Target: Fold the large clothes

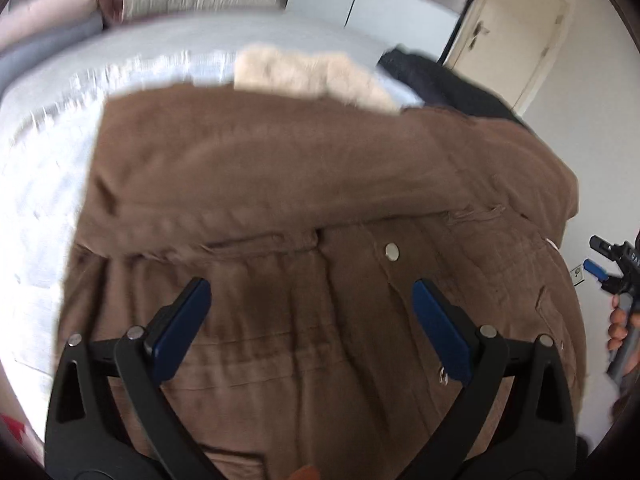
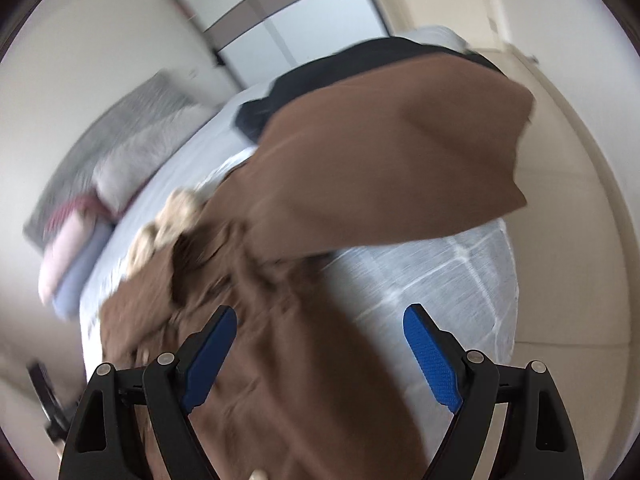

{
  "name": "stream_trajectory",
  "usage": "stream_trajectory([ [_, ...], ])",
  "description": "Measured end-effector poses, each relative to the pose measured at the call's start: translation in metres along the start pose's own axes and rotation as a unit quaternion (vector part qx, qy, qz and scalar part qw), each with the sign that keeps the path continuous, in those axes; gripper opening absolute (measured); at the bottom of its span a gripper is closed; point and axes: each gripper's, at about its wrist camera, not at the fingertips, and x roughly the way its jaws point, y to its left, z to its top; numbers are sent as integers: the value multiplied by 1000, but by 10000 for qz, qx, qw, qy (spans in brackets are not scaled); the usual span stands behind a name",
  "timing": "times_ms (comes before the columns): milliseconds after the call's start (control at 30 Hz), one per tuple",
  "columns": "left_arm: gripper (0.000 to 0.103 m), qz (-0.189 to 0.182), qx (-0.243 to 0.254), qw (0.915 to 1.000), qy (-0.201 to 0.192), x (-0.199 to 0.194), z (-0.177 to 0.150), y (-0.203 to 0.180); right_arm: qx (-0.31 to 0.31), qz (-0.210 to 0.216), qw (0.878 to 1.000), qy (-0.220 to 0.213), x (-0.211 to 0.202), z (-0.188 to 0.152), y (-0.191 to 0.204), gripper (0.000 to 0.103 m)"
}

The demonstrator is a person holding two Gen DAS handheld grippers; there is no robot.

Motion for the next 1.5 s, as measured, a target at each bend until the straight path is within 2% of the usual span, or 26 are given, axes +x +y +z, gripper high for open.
stream_trajectory([
  [67, 100, -292, -153, 9995, -1, 2, 7, -2, 360, 42, 9993, -94, 14, 8, -22, 86],
  [167, 100, -327, -349, 9987, -181, -1, 15, -2, 1015, 103, 9946, -193, 35, 19, -54, 86],
  [267, 100, -573, -596, 9964, -182, 3, 20, 2, 1628, 97, 9859, -381, 51, 25, -81, 86],
  [400, 100, -896, -1026, 9907, 28, 16, 22, 12, 2428, 375, 9655, -868, 63, 29, -113, 86],
  [500, 100, -926, -1105, 9895, 18, 18, 21, 16, 2772, 450, 9530, -1136, 67, 36, -128, 82],
  [567, 100, -860, -1052, 9907, -18, 17, 21, 16, 2980, 382, 9459, -1227, 70, 41, -136, 73],
  [600, 100, -857, -1038, 9909, -34, 16, 21, 16, 3119, 338, 9413, -1250, 71, 43, -140, 63],
  [633, 100, -864, -1024, 9910, -57, 15, 21, 17, 3223, 295, 9378, -1257, 72, 43, -143, 48],
  [667, 100, -885, -1013, 9909, -79, 14, 22, 17, 3457, 190, 9297, -1257, 71, 42, -148, 37],
  [700, 100, -894, -1001, 9909, -92, 12, 23, 17, 3587, 168, 9248, -1261, 70, 41, -150, 16],
  [767, 100, -871, -988, 9912, -102, 13, 26, 19, 3616, 136, 9220, -1377, 61, 42, -149, 11],
  [933, 100, -787, -916, 9925, -171, 4, 27, 26, 2524, -361, 9486, -1875, 17, 59, -98, 8],
  [1033, 100, -746, -872, 9931, -224, -1, 27, 30, 1864, -580, 9555, -2210, -12, 72, -55, 8],
  [1133, 100, -761, -897, 9927, -265, -6, 27, 34, 1132, -742, 9560, -2603, -42, 81, -1, 8],
  [1267, 100, -788, -1010, 9912, -329, -13, 28, 43, -125, -623, 9552, -2890, -65, 91, 90, 8],
  [1367, 100, -819, -1113, 9896, -400, -18, 29, 50, -1222, -504, 9498, -2837, -65, 84, 163, 8],
  [1500, 100, -844, -1256, 9873, -477, -23, 31, 60, -2565, -293, 9341, -2466, -38, 57, 255, 8],
])
